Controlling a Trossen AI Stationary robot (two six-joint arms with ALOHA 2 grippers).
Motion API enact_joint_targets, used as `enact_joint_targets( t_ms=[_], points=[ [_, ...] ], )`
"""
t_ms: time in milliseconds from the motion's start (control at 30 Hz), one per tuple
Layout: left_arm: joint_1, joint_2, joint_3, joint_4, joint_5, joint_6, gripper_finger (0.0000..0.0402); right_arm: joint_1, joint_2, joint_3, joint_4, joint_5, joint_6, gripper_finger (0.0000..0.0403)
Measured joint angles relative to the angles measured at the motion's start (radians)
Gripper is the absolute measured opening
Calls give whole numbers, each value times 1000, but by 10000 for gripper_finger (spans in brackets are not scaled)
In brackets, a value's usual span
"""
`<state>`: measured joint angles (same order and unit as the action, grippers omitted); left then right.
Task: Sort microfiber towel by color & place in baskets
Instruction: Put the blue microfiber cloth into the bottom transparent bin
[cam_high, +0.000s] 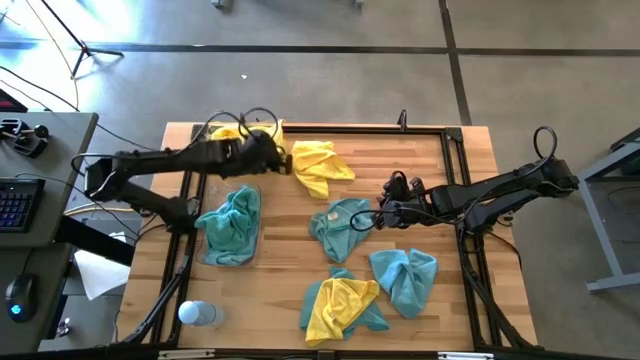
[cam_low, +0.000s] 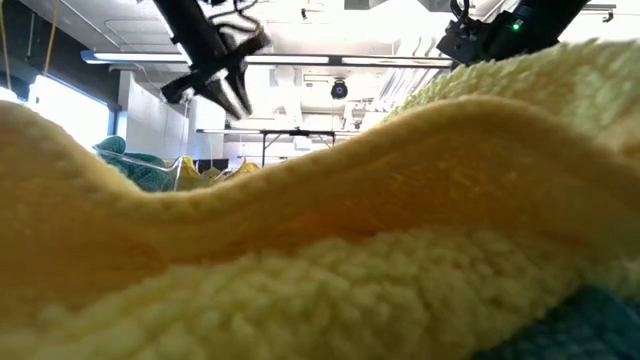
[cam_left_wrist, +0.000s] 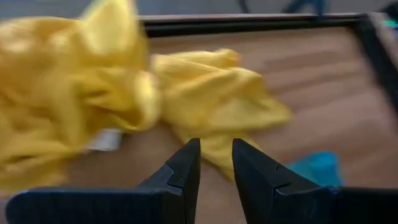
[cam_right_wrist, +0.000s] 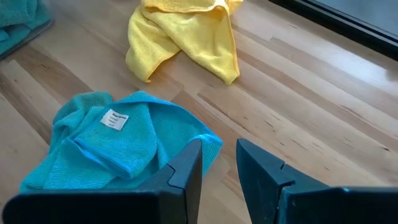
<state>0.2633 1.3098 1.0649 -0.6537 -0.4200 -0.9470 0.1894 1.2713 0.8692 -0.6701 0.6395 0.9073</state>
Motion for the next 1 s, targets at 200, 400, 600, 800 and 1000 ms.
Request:
enact_joint_targets(
  t_ms=[200, 400, 600, 800, 1000],
  points=[
    [-159, 43, 51, 48, -14, -63, 83, 0, 0, 0, 0, -4, -50, 93],
    [-267, 202, 220, 26, -39, -72, 83, 0, 0, 0, -2, -46, -103, 93],
    [-319, 418, 474, -150, -38, -72, 83, 0, 0, 0, -67, -97, -172, 93],
    [-326, 591, 623, -163, 15, -74, 83, 2, 0, 0, -178, -196, -106, 93],
    [-321, 714, 642, -134, 91, -121, 83, 54, 0, 0, -327, -248, 35, 93]
  ],
)
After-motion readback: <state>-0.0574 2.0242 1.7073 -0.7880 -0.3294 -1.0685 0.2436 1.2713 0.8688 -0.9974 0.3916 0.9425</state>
